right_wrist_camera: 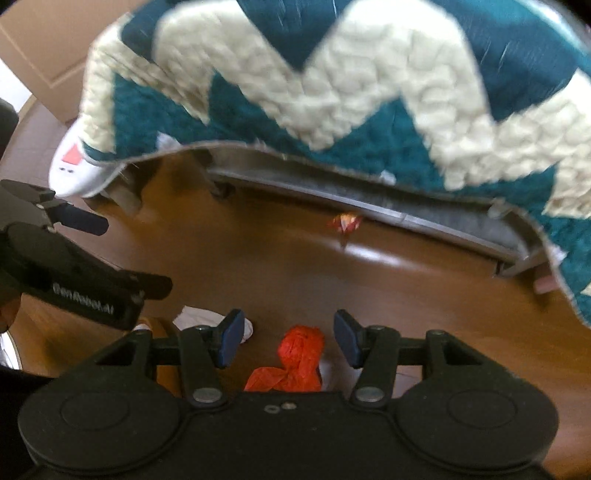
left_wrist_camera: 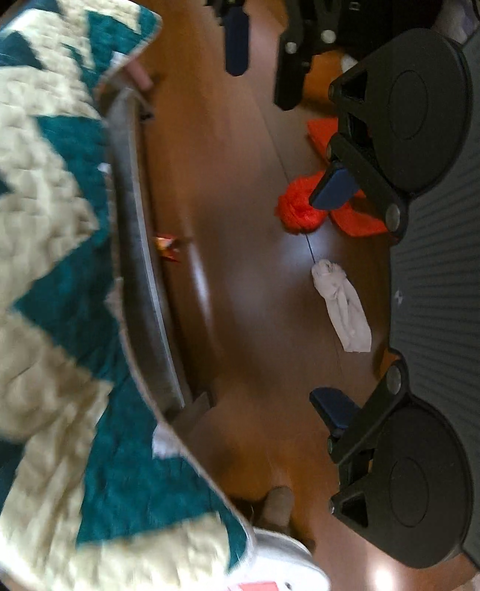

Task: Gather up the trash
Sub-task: 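Withdraw both tools and lower them toward the orange mesh bag and white cloth, then grasp white cloth with left tool while right grasps orange plastic bag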

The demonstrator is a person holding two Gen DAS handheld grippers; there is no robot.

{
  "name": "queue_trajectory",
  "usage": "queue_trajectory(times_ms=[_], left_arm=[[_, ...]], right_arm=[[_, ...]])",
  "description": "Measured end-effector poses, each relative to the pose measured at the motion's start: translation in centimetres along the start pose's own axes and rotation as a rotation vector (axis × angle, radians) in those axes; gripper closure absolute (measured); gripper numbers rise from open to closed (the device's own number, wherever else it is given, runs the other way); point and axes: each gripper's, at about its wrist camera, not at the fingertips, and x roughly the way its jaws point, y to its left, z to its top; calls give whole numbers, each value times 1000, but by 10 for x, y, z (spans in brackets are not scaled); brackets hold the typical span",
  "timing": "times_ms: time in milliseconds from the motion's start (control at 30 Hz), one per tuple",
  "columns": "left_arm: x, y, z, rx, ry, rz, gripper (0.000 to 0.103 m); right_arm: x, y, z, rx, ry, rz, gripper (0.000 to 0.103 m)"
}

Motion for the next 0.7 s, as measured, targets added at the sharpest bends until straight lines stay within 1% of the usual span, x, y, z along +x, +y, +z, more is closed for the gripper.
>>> queue_trajectory(times_ms=[67, 267, 367, 533, 700], left_arm=[[23, -1, 1, 17, 22, -11, 0], [95, 0, -2, 9, 113, -45, 0], [124, -1, -7, 12, 145, -56, 0], [164, -1, -16, -25, 187, -82, 1], [197, 4, -23, -89, 240, -90, 1]], right_arm=[[23, -8, 0, 17, 36, 2, 49], [91, -29, -13, 88, 141, 7, 49], [119, -34, -21, 107, 186, 19, 49], [153, -30, -34, 106, 236, 60, 49], [184, -25, -44, 89, 279, 65, 49]])
